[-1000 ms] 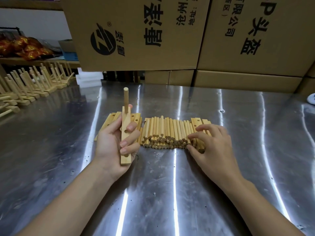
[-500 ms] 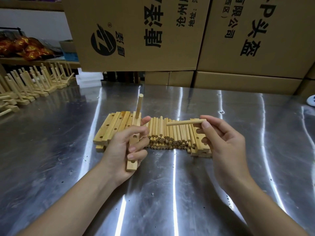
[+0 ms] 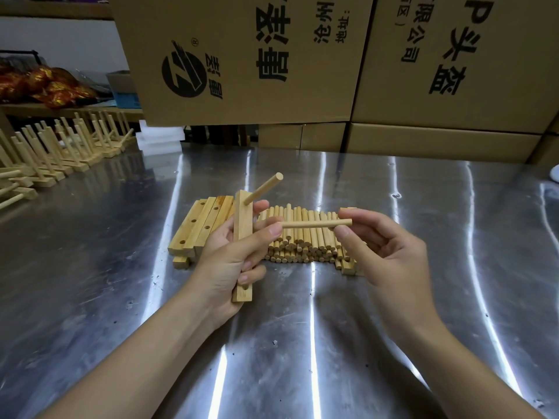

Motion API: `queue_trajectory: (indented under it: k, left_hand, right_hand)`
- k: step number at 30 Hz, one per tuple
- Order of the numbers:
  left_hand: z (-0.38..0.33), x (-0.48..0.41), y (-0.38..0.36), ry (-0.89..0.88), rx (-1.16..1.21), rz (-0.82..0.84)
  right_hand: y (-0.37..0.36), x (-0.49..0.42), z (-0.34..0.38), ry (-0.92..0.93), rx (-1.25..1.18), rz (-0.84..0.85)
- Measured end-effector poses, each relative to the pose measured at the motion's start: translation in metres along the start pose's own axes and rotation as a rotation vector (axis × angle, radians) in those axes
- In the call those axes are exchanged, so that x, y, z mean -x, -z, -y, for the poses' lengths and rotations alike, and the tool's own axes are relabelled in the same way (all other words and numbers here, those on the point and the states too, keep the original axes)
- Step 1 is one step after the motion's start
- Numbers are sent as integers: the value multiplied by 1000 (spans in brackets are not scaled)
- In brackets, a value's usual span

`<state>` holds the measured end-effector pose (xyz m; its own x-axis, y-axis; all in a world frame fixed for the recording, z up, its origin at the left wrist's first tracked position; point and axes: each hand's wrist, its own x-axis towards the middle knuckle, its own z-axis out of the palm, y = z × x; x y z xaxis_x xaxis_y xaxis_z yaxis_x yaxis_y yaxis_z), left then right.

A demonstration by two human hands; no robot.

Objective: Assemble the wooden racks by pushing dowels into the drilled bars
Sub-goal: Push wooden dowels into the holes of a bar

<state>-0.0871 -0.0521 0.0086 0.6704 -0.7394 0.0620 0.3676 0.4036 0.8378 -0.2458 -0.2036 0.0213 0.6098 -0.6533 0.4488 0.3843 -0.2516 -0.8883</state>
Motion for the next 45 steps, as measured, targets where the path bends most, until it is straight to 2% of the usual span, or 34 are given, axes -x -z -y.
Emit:
queue_trajectory:
  k: [17, 26, 29, 32, 36, 39, 45]
  left_hand:
    - [1, 0, 3, -40, -66, 24]
    - [13, 8, -10, 144, -215, 87]
    - [12, 7, -16, 199, -69, 59]
    - [7, 5, -15, 227, 74, 19]
    - [6, 3, -15, 226, 93, -24]
    - [9, 4, -15, 216, 28, -45]
    - [13, 7, -19, 212, 16, -7]
  right_hand:
    - [5, -3, -10, -24, 19, 2]
    - [-4, -1, -16, -113, -69, 128]
    - [-3, -1, -15, -124, -73, 176]
    - [-1, 1, -14, -71, 116, 242]
    - [-4, 8, -15, 0, 410, 386]
    - [-8, 13, -13, 77, 511, 449]
    - [-11, 15, -17, 185, 623, 423]
